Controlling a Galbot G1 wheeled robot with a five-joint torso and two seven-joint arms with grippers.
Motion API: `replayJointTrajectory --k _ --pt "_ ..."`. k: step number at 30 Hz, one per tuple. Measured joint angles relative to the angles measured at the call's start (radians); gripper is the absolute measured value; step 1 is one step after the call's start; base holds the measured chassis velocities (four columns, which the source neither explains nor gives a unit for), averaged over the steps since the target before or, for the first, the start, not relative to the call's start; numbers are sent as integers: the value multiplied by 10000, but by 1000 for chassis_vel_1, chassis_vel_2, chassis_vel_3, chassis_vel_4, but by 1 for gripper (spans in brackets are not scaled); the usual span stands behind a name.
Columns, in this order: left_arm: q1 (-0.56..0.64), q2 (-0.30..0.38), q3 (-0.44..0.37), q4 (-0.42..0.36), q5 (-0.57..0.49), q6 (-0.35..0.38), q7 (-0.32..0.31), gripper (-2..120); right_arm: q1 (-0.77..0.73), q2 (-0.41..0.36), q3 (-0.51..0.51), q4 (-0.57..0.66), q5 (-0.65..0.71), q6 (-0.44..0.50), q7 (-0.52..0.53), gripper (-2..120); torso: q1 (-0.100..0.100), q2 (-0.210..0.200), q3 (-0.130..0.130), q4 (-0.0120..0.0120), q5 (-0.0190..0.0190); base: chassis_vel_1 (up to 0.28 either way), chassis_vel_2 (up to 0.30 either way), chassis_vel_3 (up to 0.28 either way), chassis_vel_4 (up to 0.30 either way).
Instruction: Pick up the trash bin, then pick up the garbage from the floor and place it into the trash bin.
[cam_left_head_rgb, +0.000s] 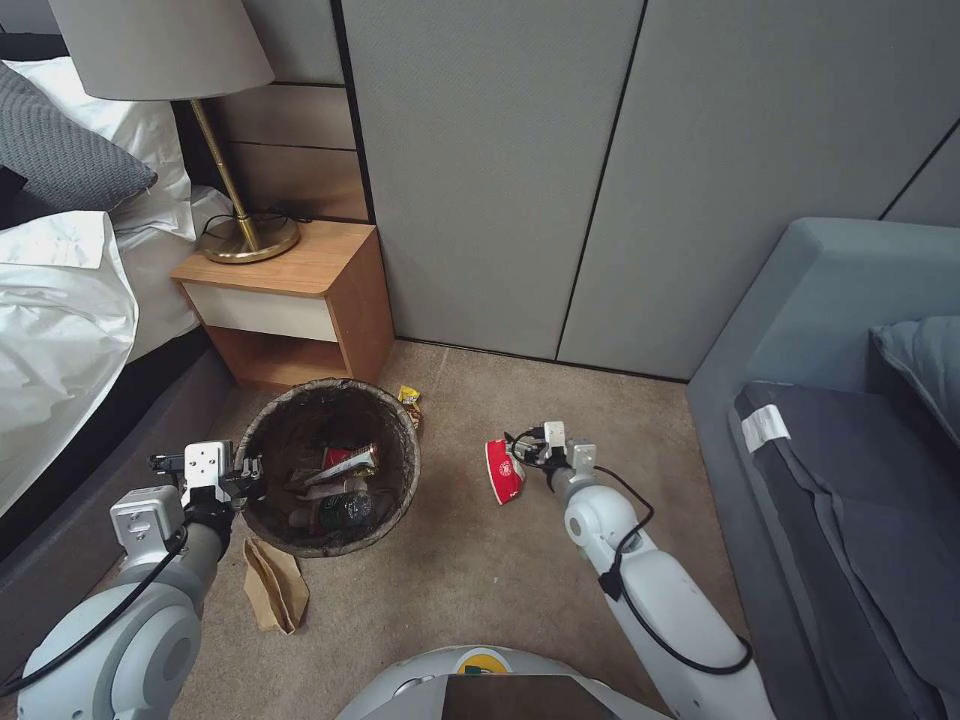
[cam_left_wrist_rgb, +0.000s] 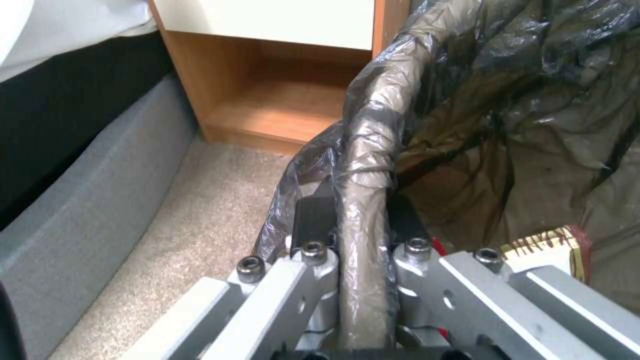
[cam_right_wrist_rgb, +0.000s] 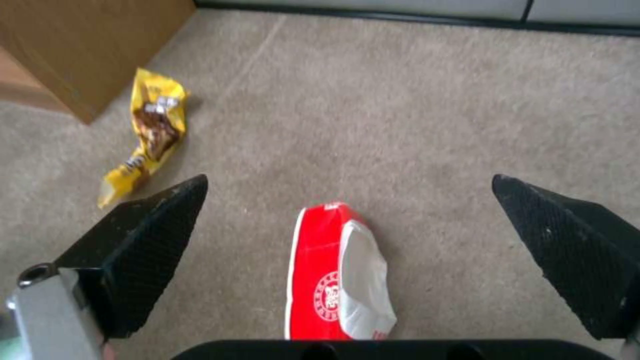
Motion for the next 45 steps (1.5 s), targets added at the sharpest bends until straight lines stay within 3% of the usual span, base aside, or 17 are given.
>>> replayJointTrajectory --k 11,40,45 --pt "21 -63 34 -1 27 0 -23 3 765 393 -506 -1682 82 -151 262 100 -1 0 0 -1 0 0 0 0 0" --pt "33 -216 74 4 103 -8 -40 3 1721 1267 -1116 -4448 -99 58 254 100 0 0 -1 -1 1 0 0 0 0" --pt "25 -207 71 7 99 -12 -37 3 1777 1331 -1091 -4649 -123 143 227 87 0 0 -1 0 1 0 0 0 0"
